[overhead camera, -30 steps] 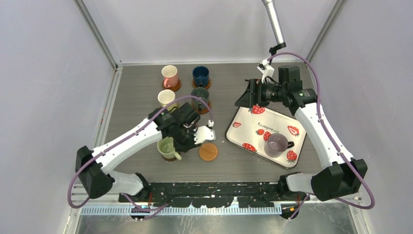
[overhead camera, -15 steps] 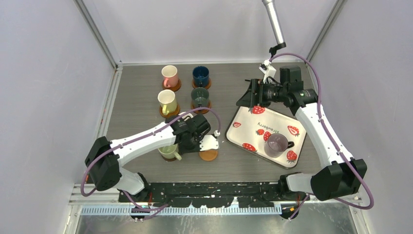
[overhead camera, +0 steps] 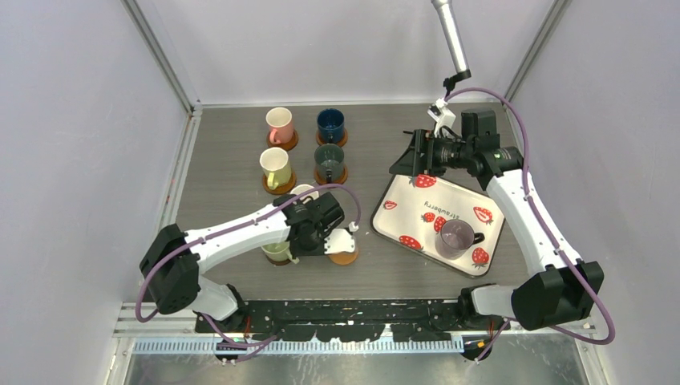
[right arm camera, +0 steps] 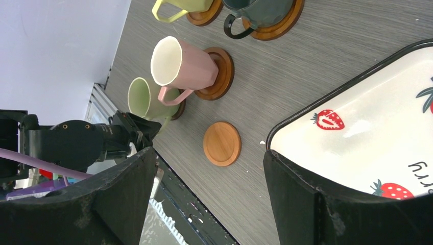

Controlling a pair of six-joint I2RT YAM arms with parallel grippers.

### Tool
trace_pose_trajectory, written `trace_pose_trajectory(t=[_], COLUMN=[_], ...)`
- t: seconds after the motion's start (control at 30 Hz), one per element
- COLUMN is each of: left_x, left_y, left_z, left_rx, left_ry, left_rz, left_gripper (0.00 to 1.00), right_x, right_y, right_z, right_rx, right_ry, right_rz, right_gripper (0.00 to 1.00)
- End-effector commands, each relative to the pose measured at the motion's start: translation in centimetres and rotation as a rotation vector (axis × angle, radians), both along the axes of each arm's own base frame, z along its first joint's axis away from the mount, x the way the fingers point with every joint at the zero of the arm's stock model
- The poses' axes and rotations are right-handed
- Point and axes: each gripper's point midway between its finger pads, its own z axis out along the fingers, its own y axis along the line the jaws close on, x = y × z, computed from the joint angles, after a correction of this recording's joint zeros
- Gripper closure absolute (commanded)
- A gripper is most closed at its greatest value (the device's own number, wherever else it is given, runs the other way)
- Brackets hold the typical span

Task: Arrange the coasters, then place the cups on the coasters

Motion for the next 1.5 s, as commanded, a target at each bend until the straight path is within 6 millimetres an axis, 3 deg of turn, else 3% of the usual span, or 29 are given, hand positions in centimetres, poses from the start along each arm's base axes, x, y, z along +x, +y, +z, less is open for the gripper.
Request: trace_pose_trajectory(t=[0.0, 0.67, 1.2, 1.33, 1.47], left_x=[-1.0, -3.5, -3.9, -3.8, -4.4], left_y=[0.4, 3.3, 5.9, 5.4, 3.5], left_z=[0.0, 0.2, -0.2, 0.4, 2.4], left_rx=[-0.015, 0.061, 0.162, 0.138, 0.035], left_ry=[0.029, 0.124, 0.129, 0.125, 0.15], left_rz=[-0.05, -0.152, -0.224, -0.221, -0.197], left_gripper=[0.87, 0.87, 0.87, 0.78, 0.58], right_x=[-0.1, 0.0, 0.3, 0.5, 0.6], right_y=[0.1, -0.1, -0.3, -0.5, -1.2], right_z=[1.1, 1.0, 0.7, 0.6, 0.6], right_rx=[0.032, 0.044, 0.03, 0.013, -0.06], right_ry=[-0.039, -0.032, -0.026, -0.022, -0.015], right_rz=[0.006, -0.006, -0.016, -0.019, -0.008], right_gripper=[0.19, 0.18, 0.18, 0.18, 0.18])
